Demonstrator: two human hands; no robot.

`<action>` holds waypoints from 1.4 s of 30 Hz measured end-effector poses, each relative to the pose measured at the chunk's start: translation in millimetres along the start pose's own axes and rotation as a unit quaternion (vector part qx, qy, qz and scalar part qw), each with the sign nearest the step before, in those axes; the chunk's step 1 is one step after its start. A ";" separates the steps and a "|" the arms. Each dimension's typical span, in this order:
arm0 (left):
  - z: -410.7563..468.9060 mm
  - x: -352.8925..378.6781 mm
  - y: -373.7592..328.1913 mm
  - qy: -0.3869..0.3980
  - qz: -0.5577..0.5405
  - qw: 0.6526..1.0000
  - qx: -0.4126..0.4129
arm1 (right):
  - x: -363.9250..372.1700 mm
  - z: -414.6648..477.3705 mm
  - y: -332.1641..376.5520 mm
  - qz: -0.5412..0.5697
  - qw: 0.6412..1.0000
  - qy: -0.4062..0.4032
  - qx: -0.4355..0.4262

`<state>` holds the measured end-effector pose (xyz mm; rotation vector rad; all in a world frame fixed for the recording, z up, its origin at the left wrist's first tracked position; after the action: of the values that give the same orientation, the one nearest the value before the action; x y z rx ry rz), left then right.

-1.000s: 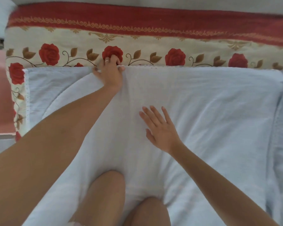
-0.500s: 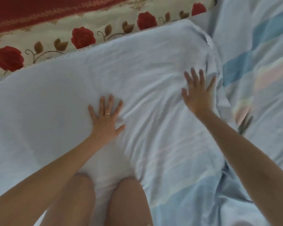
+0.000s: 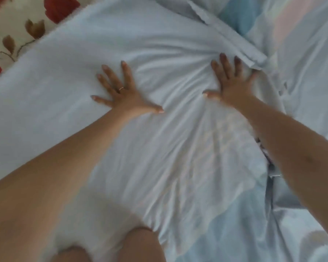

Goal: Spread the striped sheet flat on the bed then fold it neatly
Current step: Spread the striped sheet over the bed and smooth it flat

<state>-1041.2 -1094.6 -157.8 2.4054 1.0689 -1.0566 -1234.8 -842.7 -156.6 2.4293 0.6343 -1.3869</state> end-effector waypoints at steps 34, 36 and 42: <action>-13.6 -13.8 -64.6 -0.003 0.018 0.995 -0.100 | 54.6 -125.9 -64.4 0.635 0.598 -0.120 0.475; -15.9 -16.3 -63.1 -0.013 0.019 0.995 -0.097 | 16.4 -102.8 -23.4 0.719 0.591 -0.121 0.345; -77.4 -1.2 -94.4 -0.129 0.046 0.985 0.102 | 49.1 -280.7 45.2 0.609 0.708 -0.183 0.308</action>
<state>-1072.3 -990.4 -102.3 2.3581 0.7885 -1.4587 -981.5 -747.1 -56.8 1.9364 -1.5018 -1.3564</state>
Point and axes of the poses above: each hand's wrist, its own z-axis towards the middle knuckle, its own x-axis out of the palm, y = z × x, the point moved 10 cm from there along z, towards the middle knuckle, and after that the axes turned 13 degrees about z, right-handed, at the moved point
